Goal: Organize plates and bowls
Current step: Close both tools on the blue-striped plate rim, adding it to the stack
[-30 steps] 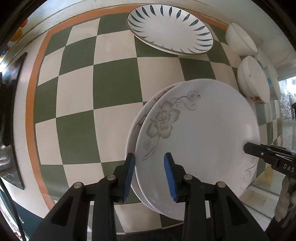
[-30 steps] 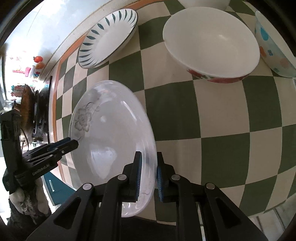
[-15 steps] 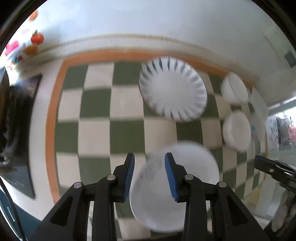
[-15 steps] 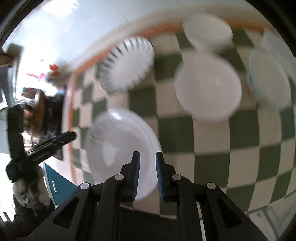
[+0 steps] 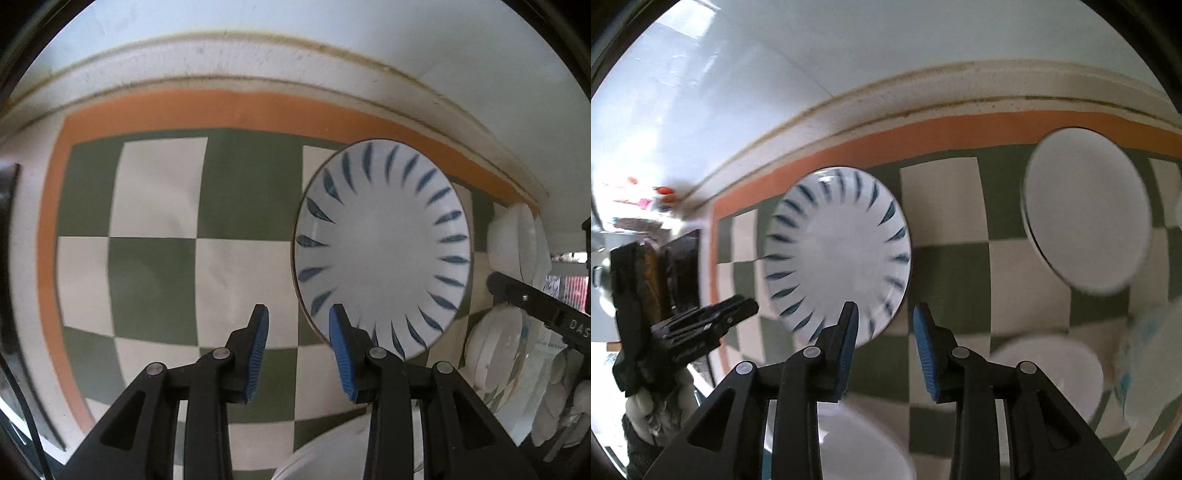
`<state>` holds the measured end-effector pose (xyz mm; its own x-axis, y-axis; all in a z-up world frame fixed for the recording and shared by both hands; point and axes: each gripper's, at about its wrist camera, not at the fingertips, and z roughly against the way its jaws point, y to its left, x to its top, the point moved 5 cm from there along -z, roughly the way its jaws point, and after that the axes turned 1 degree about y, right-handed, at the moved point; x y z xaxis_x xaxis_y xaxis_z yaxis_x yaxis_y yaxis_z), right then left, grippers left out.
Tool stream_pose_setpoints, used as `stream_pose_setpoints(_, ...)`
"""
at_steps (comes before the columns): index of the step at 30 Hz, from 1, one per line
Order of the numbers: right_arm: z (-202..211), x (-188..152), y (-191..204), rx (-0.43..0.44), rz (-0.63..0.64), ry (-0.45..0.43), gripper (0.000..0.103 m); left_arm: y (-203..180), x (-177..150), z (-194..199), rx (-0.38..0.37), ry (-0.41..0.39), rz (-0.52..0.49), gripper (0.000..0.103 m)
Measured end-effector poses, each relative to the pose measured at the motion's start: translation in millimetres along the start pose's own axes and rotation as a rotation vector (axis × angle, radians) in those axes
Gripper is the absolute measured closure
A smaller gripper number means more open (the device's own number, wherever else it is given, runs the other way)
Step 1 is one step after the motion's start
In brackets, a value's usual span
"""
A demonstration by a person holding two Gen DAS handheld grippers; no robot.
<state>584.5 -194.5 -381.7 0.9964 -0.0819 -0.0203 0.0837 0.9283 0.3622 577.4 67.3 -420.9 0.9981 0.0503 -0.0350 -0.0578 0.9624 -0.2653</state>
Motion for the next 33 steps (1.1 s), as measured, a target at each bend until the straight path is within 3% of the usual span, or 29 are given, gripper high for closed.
stream_pose_setpoints(3, -26.9, 23.1, -1.2, -0.004, -0.013, 0.049, 0.069, 4.3, 9.4, -8.3, -0.016, 0.007, 0.03, 0.071)
stream_pose_setpoints(10, -50.6, 38.2, -0.6, -0.05, 0.001, 0.091, 0.069, 1.8, 28.4, -14.9, -0.055, 0.01, 0.045, 0.073)
stream_pose_setpoints(12, -55.9, 40.2, -1.6, -0.051, 0.002, 0.096, 0.07, 0.3, 31.4, -15.6, -0.06, 0.009, 0.037, 0.083)
stream_pose_setpoints(16, -63.3, 43.1, -4.7, -0.064, 0.0, 0.099, 0.088, 2.9, 31.1, -13.6, -0.059, 0.004, 0.04, 0.084)
stream_pose_setpoints(19, -65.1, 42.1, -5.7, -0.078, 0.009, 0.095, 0.094, 2.7, 30.0, -14.0, -0.061, 0.008, 0.045, 0.084)
stream_pose_setpoints(33, -56.4, 26.9, 4.6, -0.052, 0.057, 0.073, 0.095, -18.0, 15.2, 8.4, -0.025, -0.046, 0.004, 0.084)
